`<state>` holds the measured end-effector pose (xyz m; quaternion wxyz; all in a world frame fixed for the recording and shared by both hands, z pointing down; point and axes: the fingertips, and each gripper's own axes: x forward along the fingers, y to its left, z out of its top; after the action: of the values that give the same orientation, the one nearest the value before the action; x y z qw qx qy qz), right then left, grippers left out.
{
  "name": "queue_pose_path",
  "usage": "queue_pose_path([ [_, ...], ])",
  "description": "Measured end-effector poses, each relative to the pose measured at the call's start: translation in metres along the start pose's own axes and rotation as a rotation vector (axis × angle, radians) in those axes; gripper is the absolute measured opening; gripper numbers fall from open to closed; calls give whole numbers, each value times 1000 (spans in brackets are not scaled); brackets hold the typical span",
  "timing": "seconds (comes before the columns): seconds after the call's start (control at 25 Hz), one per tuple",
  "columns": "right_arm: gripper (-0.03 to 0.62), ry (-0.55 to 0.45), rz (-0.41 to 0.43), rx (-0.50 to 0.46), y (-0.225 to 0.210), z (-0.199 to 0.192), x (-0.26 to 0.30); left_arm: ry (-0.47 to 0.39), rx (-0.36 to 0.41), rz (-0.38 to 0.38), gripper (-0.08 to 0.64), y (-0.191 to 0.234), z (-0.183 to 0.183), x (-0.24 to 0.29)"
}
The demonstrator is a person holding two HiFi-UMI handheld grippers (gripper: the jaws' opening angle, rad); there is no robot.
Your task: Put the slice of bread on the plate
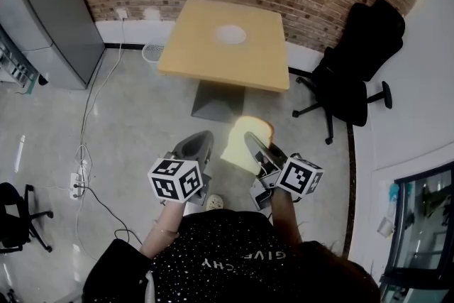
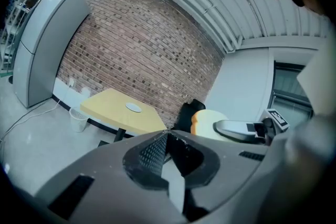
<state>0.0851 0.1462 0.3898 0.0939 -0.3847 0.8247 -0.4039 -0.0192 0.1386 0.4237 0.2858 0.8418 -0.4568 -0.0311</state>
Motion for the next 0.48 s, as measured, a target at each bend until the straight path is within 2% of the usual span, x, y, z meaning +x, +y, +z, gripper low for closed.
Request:
queue_pose_path([
  [0.48, 98, 10, 2, 34, -25, 5, 0, 11, -21, 34, 11, 2, -15, 17],
])
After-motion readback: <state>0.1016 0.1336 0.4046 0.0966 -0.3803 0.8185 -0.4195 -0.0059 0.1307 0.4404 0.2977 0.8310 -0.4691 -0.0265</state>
